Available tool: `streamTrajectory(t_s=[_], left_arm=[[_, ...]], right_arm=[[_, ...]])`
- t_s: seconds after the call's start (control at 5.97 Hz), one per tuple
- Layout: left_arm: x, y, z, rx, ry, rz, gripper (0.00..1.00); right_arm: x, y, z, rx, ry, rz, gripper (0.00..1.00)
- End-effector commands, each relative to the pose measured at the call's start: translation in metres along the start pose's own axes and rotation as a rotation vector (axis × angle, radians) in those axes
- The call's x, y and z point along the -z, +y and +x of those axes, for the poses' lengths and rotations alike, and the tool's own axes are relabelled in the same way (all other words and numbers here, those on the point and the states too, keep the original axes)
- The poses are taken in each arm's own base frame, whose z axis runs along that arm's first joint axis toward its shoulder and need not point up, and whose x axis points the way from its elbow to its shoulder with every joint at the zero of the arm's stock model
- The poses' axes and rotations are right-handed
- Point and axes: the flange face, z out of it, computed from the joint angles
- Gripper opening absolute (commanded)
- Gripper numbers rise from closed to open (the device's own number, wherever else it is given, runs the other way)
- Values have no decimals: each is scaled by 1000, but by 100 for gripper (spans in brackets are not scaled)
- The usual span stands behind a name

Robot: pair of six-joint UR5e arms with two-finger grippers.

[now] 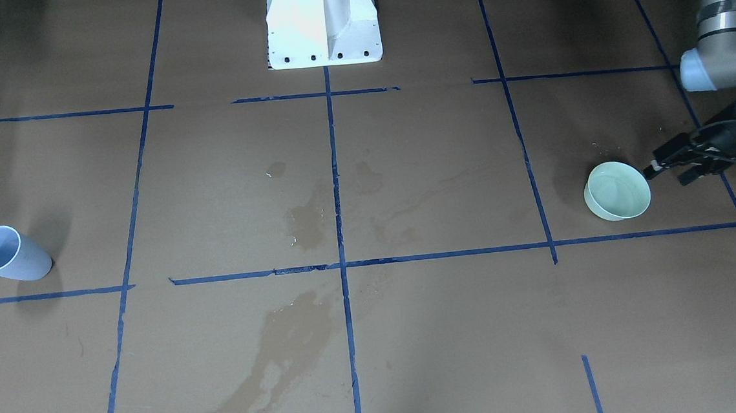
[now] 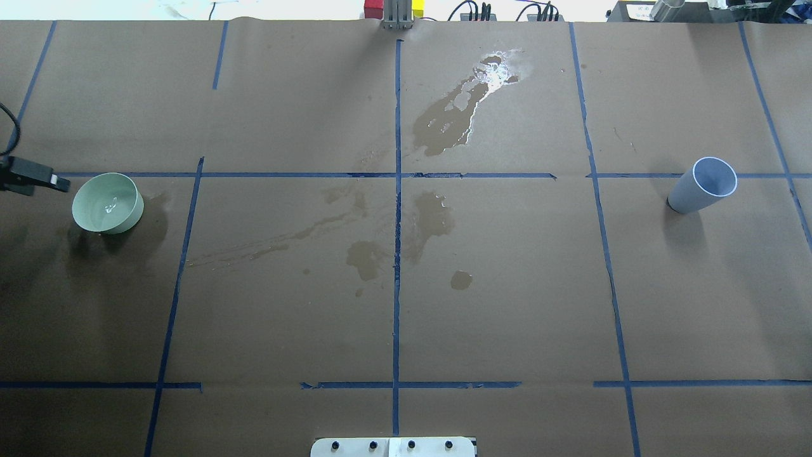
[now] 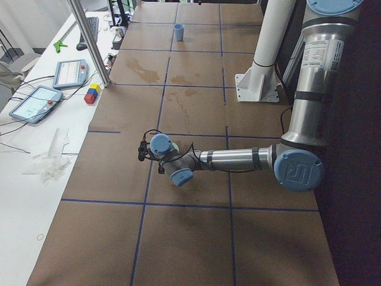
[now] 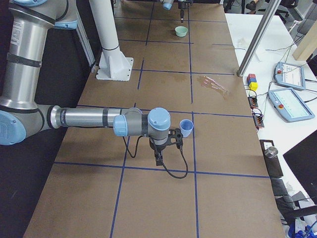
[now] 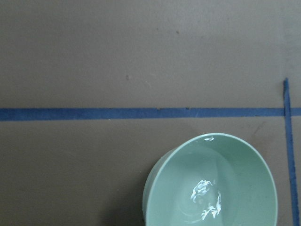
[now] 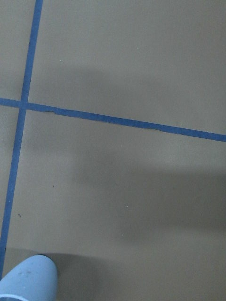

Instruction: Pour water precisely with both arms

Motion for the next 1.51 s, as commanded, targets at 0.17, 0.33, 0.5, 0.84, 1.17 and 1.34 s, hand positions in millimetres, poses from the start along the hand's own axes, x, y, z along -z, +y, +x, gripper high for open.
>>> streamTrajectory(t_s=[0.17, 0.33, 0.5, 0.84, 1.17, 1.34], left_arm=[[68, -30, -28, -111, -149, -24, 100], [91, -34, -35, -154, -224, -57, 100], [129, -34, -32, -182, -297, -112, 100], [191, -5, -80, -139, -331, -148, 100], [177, 34, -113, -93, -323, -182, 100], [176, 39, -118, -83, -325, -189, 100]], right_arm=[[0, -1, 0, 0, 0, 1, 100], [1, -2, -1, 2, 0, 4, 100], [1, -2, -1, 4, 0, 4, 100], [1, -2, -1, 6, 1, 2, 100], [0, 1, 1, 5, 1, -1, 100], [6, 3, 6, -10, -3, 14, 100]])
